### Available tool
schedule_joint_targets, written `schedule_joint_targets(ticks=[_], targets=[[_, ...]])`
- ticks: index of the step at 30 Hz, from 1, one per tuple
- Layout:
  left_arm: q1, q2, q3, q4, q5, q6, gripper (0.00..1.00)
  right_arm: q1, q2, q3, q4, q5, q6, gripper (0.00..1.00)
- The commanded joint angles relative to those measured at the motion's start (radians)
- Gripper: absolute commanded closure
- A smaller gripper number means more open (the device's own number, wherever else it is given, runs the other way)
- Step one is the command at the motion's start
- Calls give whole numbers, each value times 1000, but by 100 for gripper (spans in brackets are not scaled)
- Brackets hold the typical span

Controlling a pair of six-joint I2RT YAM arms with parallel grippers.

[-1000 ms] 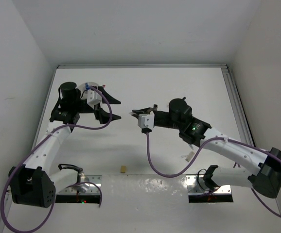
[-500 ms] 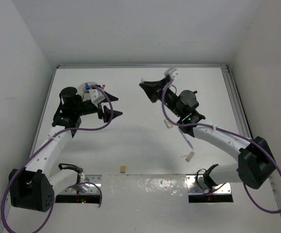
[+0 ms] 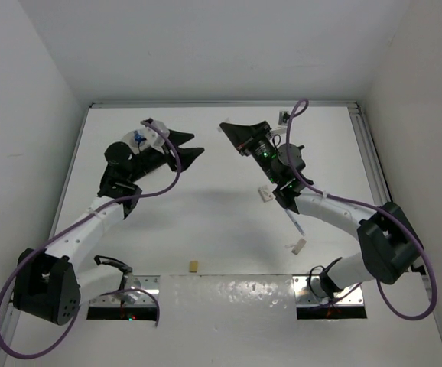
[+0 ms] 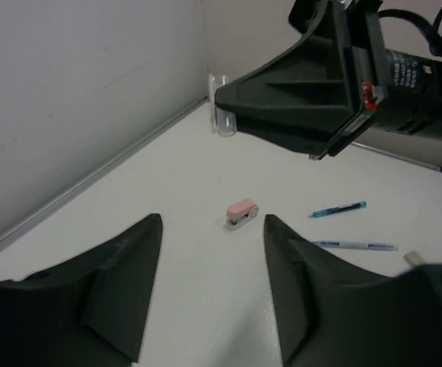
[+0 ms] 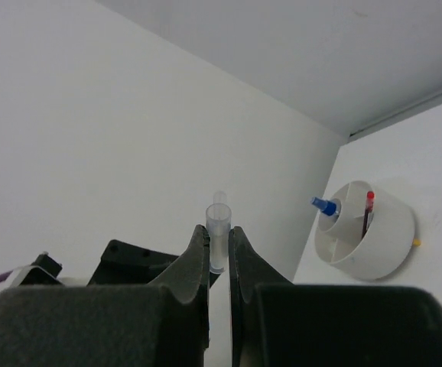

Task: Sort the stationery into containers
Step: Pick up the pen cap from the center of the board.

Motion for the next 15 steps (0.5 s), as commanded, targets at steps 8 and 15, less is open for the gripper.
schedule_joint_targets(ticks=[8, 15], targets=[[-201, 41, -20, 195, -204, 302, 45, 1, 19, -20, 88, 7, 167, 100], [-230, 81, -9, 250, -330, 371, 52, 9, 19, -30, 92, 3, 167, 100]])
